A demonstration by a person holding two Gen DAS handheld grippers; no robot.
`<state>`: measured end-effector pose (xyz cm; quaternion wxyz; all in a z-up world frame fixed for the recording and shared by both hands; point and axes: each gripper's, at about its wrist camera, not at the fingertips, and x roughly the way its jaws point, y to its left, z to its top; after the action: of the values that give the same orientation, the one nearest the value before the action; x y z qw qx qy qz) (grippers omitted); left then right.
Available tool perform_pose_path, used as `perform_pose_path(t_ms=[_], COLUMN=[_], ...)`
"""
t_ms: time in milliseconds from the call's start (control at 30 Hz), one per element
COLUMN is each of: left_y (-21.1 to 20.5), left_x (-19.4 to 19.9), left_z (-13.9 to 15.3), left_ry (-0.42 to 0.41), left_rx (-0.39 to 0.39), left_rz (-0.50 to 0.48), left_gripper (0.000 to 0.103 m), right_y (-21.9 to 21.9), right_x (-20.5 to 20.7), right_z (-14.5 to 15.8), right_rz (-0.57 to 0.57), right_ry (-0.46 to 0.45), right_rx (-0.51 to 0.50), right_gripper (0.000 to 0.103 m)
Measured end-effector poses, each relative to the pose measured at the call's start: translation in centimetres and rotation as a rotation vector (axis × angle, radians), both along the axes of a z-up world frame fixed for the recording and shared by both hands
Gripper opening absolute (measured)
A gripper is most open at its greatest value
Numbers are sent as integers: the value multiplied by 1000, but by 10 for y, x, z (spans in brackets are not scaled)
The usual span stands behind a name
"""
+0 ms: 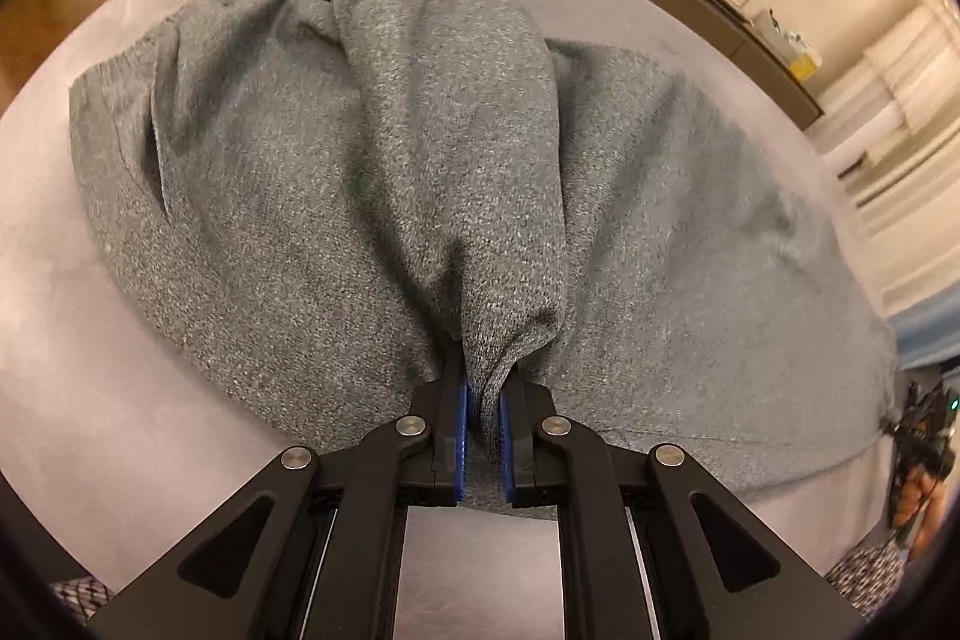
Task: Fold clothes
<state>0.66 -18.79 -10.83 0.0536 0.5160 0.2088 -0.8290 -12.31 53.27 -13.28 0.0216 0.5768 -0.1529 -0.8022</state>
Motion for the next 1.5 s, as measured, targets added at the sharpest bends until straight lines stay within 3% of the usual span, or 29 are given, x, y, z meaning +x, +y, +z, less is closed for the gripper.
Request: perform_pose_path(t_ms=[233, 267, 300, 367, 433, 500, 567, 667, 733, 833, 1000, 1067, 1167, 1233, 1300, 1367, 1400, 1500], left_y=[22, 23, 21, 6, -22, -56, -91, -143, -163, -171, -182, -180, -185, -201, -213, -220, -225, -237], left_x=[-19, -13, -4, 15, 23, 23, 2, -30, -51, -68, -57, -56, -58, -63, -60, -53, -49, -42], left_z=[-6, -5, -3, 8, 21, 34, 34, 25, 7, -21, -27, -19, -18, -28, -29, -24, -21, -15], left_ry=[54, 60, 69, 113, 177, 235, 237, 206, 153, 86, 90, 127, 150, 130, 159, 206, 235, 303], left_rx=[32, 38, 53, 96, 132, 152, 140, 165, 173, 98, 87, 66, 89, 172, 274, 340, 385, 490], left_rz=[-66, -80, -98, -93, -31, 44, 109, 192, 203, 213, 218, 206, 185, 212, 236, 248, 254, 274], left_gripper=[14, 21, 30, 36, 39, 41, 39, 39, 38, 33, 30, 30, 31, 31, 31, 36, 42, 50], right_y=[8, 5, 2, -4, -2, -2, -20, -100, -184, -309, -515, -578, -633, -663, -675, -682, -688, -701], right_x=[-23, -24, -24, -22, -12, 0, 1, -12, -26, -47, -84, -106, -145, -167, -178, -182, -183, -174], right_z=[4, 4, 6, 10, 27, 60, 88, 123, 123, 123, 120, 98, 58, 33, 12, 2, 0, 14], right_rz=[-76, -69, -54, -33, -78, -179, -215, -110, 30, 240, 577, 633, 635, 624, 614, 639, 656, 703], right_ry=[7, -11, -32, -63, -28, 64, 133, 212, 211, 208, 195, 167, 99, 40, -6, -20, -10, 92], right_rx=[112, 123, 135, 155, 171, 208, 200, 158, 83, -30, -208, -218, -205, -192, -192, -198, -208, -265], right_gripper=[2, 3, 8, 19, 51, 56, 56, 56, 57, 60, 61, 61, 63, 63, 63, 40, 16, 8])
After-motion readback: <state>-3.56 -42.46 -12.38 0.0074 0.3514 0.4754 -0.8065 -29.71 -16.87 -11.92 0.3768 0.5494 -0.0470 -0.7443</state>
